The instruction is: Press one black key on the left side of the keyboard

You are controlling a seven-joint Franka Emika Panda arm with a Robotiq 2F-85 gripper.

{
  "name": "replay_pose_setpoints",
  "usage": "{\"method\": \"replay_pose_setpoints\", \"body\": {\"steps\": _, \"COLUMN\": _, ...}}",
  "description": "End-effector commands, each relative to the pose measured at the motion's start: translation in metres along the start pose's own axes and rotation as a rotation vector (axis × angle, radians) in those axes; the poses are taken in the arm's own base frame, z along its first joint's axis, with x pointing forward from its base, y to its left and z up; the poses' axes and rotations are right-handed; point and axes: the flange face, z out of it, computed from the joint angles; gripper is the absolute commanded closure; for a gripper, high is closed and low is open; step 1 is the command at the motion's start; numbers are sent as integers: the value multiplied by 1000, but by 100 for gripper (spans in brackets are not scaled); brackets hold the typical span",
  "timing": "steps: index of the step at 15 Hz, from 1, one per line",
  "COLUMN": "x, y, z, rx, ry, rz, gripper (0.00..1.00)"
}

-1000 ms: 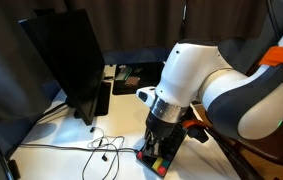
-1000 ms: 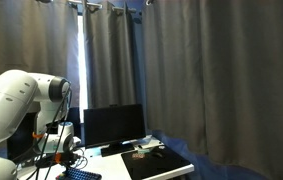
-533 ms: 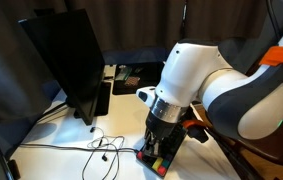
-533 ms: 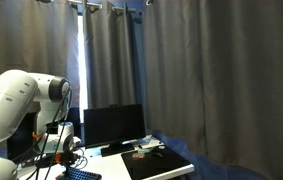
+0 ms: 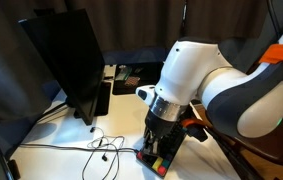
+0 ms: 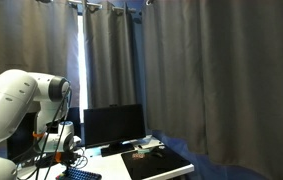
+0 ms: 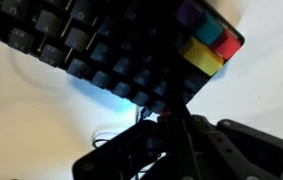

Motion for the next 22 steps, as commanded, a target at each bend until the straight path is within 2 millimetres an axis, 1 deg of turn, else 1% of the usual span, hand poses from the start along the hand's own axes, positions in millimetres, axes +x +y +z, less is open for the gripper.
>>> {"method": "replay_pose_setpoints", "body": {"steps": 1, "x": 8, "y": -1, "z": -12, "rx": -5, "ry": 25, "rz": 21, "gripper": 100}}
{"method": "replay_pose_setpoints", "body": {"steps": 5, "x": 13, "y": -1, "z": -21, "rx": -10, "ry": 36, "rz": 26, "gripper": 100}}
{"method": "replay_pose_setpoints", "body": {"steps": 6, "x": 14, "y": -1, "z": -24, "rx": -11, "ry": 37, "rz": 26, "gripper": 94}}
{"method": "replay_pose_setpoints", "body": {"steps": 7, "x": 15, "y": -1, "z": -27, "rx": -16, "ry": 38, "rz": 29, "gripper": 72}}
{"method": "replay_pose_setpoints", "body": {"steps": 8, "x": 16, "y": -1, "z": -32, "rx": -17, "ry": 41, "rz": 30, "gripper": 69}}
{"method": "replay_pose_setpoints", "body": {"steps": 9, "x": 17, "y": -1, "z": -38, "rx": -21, "ry": 45, "rz": 31, "gripper": 69}}
{"method": "replay_pose_setpoints", "body": {"steps": 11, "x": 20, "y": -1, "z": -50, "rx": -25, "ry": 50, "rz": 34, "gripper": 57}}
{"method": "replay_pose_setpoints", "body": {"steps": 12, "x": 20, "y": -2, "z": -57, "rx": -27, "ry": 49, "rz": 31, "gripper": 49}}
{"method": "replay_pose_setpoints", "body": {"steps": 14, "x": 20, "y": -4, "z": -73, "rx": -41, "ry": 47, "rz": 10, "gripper": 37}}
{"method": "replay_pose_setpoints", "body": {"steps": 15, "x": 21, "y": -5, "z": -81, "rx": -47, "ry": 51, "rz": 7, "gripper": 28}}
{"method": "replay_pose_setpoints", "body": {"steps": 19, "x": 14, "y": -5, "z": -117, "rx": -82, "ry": 29, "rz": -10, "gripper": 2}}
{"method": "replay_pose_setpoints", "body": {"steps": 20, "x": 12, "y": -5, "z": -126, "rx": -91, "ry": 23, "rz": -14, "gripper": 0}}
{"method": "replay_pose_setpoints", "body": {"steps": 22, "x": 8, "y": -5, "z": -146, "rx": -107, "ry": 25, "rz": -18, "gripper": 0}}
